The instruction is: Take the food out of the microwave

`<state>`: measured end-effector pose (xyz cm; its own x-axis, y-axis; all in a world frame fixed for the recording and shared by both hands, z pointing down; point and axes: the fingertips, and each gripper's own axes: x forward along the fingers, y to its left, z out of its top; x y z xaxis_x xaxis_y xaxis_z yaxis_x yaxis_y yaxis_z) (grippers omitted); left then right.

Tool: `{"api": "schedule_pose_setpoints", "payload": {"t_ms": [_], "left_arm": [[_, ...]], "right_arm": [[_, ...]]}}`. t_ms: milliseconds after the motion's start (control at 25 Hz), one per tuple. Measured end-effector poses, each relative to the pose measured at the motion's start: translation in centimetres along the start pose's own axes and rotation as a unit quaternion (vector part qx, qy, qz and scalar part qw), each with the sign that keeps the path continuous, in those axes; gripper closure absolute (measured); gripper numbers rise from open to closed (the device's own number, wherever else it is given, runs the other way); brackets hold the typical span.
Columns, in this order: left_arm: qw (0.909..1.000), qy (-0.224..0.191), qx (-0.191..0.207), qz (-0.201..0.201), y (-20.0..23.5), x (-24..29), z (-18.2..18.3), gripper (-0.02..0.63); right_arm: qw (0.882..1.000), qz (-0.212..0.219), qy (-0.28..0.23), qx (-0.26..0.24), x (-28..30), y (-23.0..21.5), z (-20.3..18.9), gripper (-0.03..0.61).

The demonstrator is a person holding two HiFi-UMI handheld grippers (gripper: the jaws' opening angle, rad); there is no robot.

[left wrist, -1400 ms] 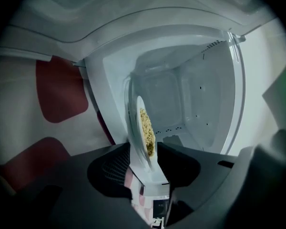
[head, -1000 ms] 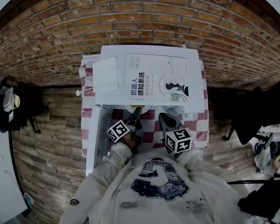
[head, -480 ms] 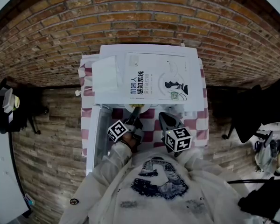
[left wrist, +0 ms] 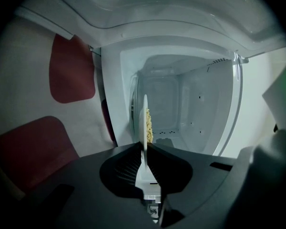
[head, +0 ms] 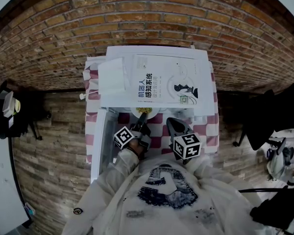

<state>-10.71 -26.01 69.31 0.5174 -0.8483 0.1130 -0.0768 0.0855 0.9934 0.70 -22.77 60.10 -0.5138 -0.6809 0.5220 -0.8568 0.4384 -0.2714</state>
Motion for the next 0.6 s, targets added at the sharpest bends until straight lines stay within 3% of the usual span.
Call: {"api": "schedule_pose_setpoints", "payload": {"t_ms": [600], "left_arm": [[0.9995,-0.008,-0.016,-0.025,-0.6,-1.1,-0.6,0.581]], "right_arm": [[1.0,0.006,-0.001,0.003,-0.6,0.5,-0.6,0.565]]}}
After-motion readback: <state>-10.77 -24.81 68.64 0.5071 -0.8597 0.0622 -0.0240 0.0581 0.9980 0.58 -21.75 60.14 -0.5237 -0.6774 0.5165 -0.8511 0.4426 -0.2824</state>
